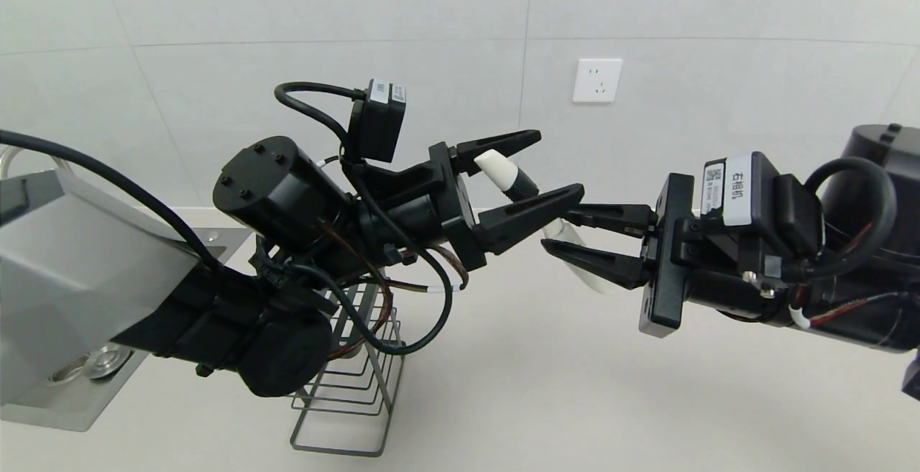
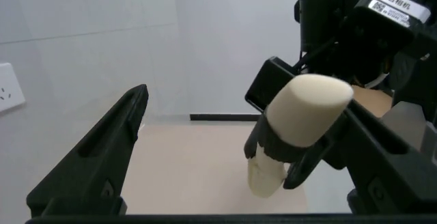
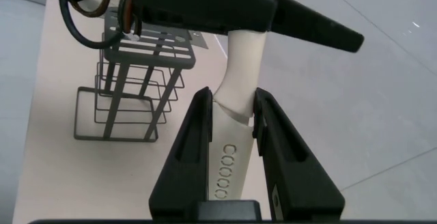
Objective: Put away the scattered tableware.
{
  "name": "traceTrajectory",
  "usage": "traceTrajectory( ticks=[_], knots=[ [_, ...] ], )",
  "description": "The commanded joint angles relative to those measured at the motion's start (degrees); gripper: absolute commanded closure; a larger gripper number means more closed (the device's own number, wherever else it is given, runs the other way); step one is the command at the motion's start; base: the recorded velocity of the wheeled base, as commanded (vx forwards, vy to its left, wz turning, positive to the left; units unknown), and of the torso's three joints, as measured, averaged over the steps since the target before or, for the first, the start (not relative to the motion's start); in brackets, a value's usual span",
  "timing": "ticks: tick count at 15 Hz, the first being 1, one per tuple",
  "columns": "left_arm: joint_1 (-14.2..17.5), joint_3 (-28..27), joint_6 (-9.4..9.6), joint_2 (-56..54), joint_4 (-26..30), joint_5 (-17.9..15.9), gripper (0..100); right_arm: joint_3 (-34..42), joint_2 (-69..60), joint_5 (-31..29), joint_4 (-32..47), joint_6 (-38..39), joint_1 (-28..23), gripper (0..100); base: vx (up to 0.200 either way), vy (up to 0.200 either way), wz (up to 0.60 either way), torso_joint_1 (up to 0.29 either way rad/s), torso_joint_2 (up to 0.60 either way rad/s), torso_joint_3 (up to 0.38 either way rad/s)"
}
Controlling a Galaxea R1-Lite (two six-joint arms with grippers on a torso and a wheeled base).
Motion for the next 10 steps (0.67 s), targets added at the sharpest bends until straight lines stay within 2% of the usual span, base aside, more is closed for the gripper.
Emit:
traceTrajectory(
  ticks=[1, 7, 8, 10],
  knots=[
    [-0.09, -0.24, -0.05, -0.22, -0.03, 0.0, 100, -0.22, 0.1, -0.05, -0.03, 0.04, -0.48, 100, 0.0, 0.0, 0.0, 0.0, 0.0, 0.0],
    [-0.18, -0.24, -0.31, -0.22, -0.03, 0.0, 100, -1.71, 0.36, 0.03, -0.03, 0.39, -1.09, 100, 0.0, 0.0, 0.0, 0.0, 0.0, 0.0],
    [-0.09, -0.24, -0.31, -0.22, -0.03, 0.0, 100, -1.63, 0.36, 0.12, -0.03, 0.83, -1.09, 0, 0.0, 0.0, 0.0, 0.0, 0.0, 0.0],
    [0.7, 0.11, -0.4, -0.48, -0.03, 0.09, 100, -0.57, 0.27, -0.14, -0.03, 0.92, -1.71, 0, 0.0, 0.0, 0.0, 0.0, 0.0, 0.0]
  ],
)
